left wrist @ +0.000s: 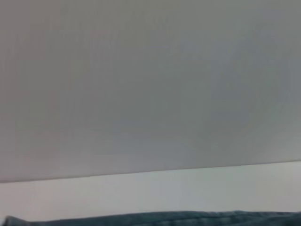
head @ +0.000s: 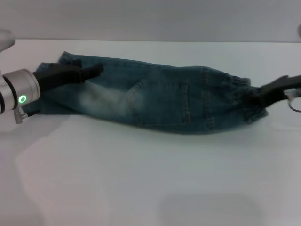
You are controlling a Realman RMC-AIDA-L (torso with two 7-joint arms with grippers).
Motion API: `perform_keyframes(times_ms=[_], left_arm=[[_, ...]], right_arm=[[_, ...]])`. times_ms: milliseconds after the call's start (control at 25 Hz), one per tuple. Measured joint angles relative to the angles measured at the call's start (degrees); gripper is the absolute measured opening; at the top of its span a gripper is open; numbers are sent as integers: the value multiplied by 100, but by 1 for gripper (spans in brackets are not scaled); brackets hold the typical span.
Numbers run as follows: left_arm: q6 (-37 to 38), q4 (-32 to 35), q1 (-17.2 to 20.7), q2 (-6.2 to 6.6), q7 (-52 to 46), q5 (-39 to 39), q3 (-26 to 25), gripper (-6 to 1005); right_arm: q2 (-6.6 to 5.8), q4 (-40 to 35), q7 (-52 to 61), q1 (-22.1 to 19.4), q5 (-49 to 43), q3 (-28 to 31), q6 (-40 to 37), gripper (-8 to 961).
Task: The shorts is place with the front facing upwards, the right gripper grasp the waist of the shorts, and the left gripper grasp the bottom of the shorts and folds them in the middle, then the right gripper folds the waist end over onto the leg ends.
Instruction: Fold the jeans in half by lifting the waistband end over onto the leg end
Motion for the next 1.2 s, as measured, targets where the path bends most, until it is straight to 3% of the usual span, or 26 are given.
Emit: perform_keyframes(times_ms=[240,560,800,1200], left_arm=[[-122,-262,-259,-26,229,-6,0,801],[-200,-1112,-775,-77,1099,-211,-2,801],[-236,-1676,-967,-106,1732,-335,0,801],[-88,-2045,-924,-122,1994,-336,-40,801]], right_arm=[[-15,-688,-281,-435,380,486,-910,86],[-113,-924,-533,-374,1074,1131,-1661,84],[-190,-986,-488,-86,1523,1188,-1746,80],[-261,-609,-382,637,2159,1156,-1681,75]])
